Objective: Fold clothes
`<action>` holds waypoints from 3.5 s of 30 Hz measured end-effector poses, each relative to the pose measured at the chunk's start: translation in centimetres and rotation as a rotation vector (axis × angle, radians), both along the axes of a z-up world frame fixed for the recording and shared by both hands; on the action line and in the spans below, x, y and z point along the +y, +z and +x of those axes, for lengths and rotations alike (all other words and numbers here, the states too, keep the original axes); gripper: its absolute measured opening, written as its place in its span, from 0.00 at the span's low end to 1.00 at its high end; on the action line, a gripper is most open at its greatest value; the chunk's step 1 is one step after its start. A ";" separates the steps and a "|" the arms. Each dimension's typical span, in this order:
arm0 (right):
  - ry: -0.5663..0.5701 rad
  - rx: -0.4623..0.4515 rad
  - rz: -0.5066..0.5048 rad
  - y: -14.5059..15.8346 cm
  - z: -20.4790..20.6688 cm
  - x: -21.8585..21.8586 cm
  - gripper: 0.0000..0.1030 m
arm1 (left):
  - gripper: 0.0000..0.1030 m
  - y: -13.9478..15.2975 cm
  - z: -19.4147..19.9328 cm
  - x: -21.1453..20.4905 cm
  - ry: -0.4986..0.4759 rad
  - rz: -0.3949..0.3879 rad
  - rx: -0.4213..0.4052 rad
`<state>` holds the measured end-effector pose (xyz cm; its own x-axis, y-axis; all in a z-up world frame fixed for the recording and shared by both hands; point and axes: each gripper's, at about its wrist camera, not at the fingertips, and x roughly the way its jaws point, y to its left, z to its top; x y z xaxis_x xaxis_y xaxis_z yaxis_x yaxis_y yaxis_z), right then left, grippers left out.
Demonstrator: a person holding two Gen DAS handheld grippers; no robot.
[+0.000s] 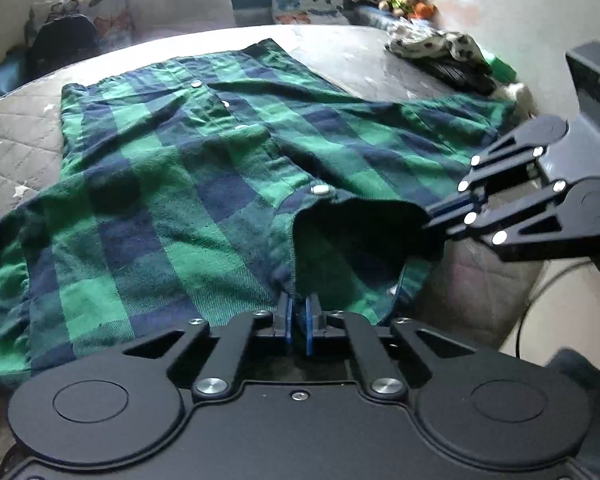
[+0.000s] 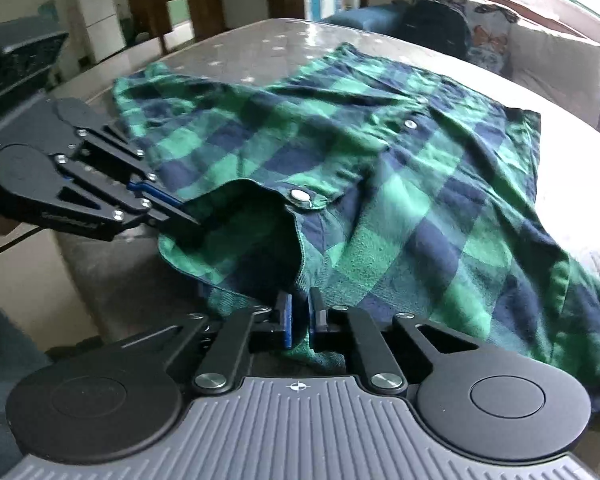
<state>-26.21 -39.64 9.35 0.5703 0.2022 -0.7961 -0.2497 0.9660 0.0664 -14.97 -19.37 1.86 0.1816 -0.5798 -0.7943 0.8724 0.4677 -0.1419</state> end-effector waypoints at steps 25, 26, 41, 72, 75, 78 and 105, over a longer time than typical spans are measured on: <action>-0.311 -0.119 -0.017 0.8 9.5 -9.1 0.29 | 0.50 2.3 5.3 -1.3 0.138 -0.065 -0.145; -0.327 -0.121 -0.016 0.6 10.1 -9.4 0.29 | 0.50 2.0 5.6 -1.4 0.143 -0.059 -0.137; -0.372 -0.085 -0.119 -5.1 21.5 -11.6 0.30 | 0.50 -0.8 6.4 -0.8 0.125 -0.055 -0.055; -0.218 -0.166 -0.079 -4.2 32.0 -8.2 0.37 | 0.51 -0.5 7.7 1.3 0.209 -0.104 -0.013; -0.119 -0.164 -0.053 -4.1 33.4 -5.0 0.37 | 0.51 -0.8 7.7 1.7 0.218 -0.103 -0.008; -0.059 -0.165 -0.034 -3.6 34.6 -2.5 0.37 | 0.51 -0.9 7.7 2.1 0.226 -0.114 0.000; -0.026 -0.212 -0.100 -4.9 42.0 4.3 0.04 | 0.59 -1.3 8.0 2.9 0.205 -0.172 0.038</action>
<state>15.80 -35.35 4.47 0.7309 0.1115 -0.6733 -0.2232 0.9714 -0.0814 -6.96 -16.47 0.54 0.2810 -0.6607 -0.6960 0.7543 0.6005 -0.2655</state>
